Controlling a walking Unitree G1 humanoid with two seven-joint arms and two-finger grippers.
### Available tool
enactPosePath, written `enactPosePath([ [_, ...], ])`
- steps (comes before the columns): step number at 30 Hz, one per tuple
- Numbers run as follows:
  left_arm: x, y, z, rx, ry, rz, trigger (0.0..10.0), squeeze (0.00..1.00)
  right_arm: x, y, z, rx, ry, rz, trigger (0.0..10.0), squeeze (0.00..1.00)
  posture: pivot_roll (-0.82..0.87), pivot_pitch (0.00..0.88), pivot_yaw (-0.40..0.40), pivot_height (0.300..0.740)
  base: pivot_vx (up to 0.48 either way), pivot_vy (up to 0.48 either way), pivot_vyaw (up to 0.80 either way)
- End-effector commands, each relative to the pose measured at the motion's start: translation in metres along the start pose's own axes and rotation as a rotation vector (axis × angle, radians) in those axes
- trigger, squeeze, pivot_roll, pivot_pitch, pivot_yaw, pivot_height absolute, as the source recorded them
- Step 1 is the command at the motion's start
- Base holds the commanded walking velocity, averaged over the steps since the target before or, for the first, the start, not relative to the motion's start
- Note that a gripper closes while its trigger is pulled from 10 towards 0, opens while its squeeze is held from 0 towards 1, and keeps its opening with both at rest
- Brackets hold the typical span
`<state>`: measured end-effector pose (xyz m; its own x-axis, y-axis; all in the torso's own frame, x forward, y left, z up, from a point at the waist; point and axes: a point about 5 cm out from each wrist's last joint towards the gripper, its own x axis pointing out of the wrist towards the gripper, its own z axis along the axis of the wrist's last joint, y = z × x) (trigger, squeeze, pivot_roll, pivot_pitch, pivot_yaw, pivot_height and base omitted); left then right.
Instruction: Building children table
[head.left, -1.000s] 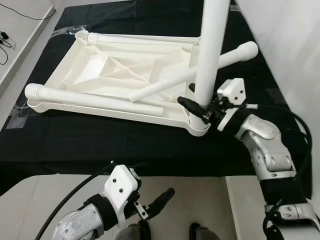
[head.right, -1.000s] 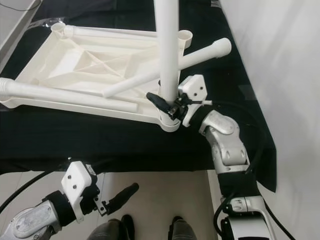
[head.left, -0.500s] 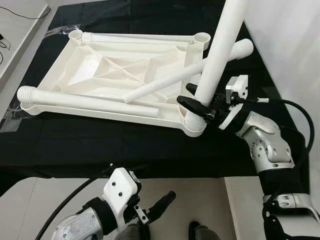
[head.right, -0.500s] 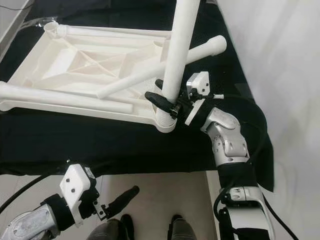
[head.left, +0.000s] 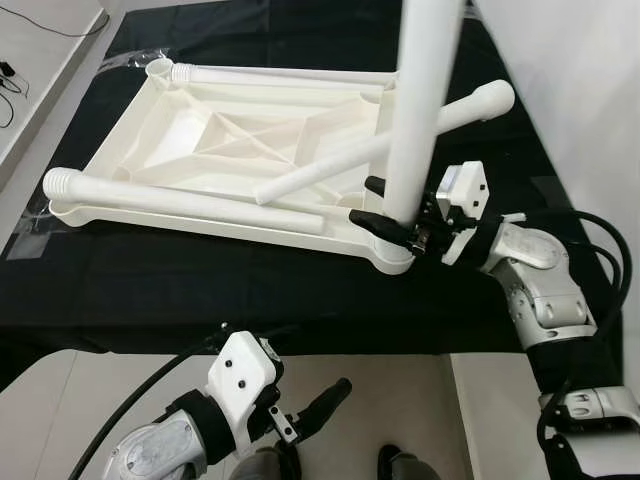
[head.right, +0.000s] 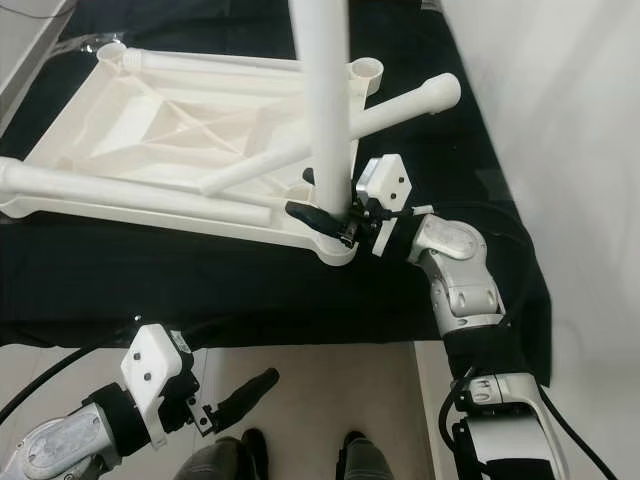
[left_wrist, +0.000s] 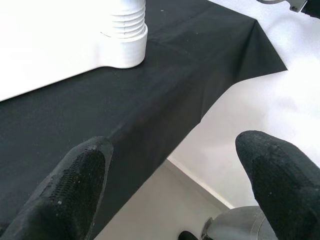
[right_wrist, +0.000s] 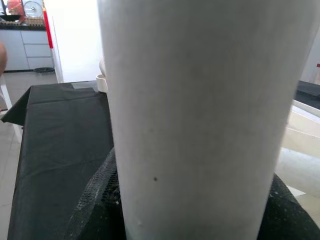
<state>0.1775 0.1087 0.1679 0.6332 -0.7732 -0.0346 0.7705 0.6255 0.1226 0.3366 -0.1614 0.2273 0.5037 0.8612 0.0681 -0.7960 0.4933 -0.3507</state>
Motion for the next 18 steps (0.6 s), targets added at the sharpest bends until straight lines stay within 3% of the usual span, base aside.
enactPosePath([
  [1,-0.002,0.000,-0.005,-0.002,0.028,-0.004,10.0,0.00,-0.011,0.018,-0.051,0.150,0.213,0.036,10.0,0.00,0.08,0.294,0.075,0.740,0.000,0.000,0.00],
  [10,-0.001,-0.001,-0.005,-0.001,0.025,-0.003,10.0,0.00,-0.009,0.014,-0.049,0.164,0.218,-0.003,10.0,0.00,0.07,0.295,0.067,0.740,0.000,0.000,0.00],
  [14,0.000,-0.001,-0.005,-0.003,0.021,0.005,10.0,0.00,-0.009,0.009,-0.059,0.206,0.340,-0.262,10.0,0.00,0.07,0.303,0.055,0.740,0.000,0.000,0.00],
  [18,0.000,-0.001,-0.005,-0.006,0.019,0.007,10.0,0.00,-0.011,0.012,-0.061,0.259,0.367,-0.397,10.0,0.00,0.06,0.306,0.053,0.740,0.000,0.000,0.00],
])
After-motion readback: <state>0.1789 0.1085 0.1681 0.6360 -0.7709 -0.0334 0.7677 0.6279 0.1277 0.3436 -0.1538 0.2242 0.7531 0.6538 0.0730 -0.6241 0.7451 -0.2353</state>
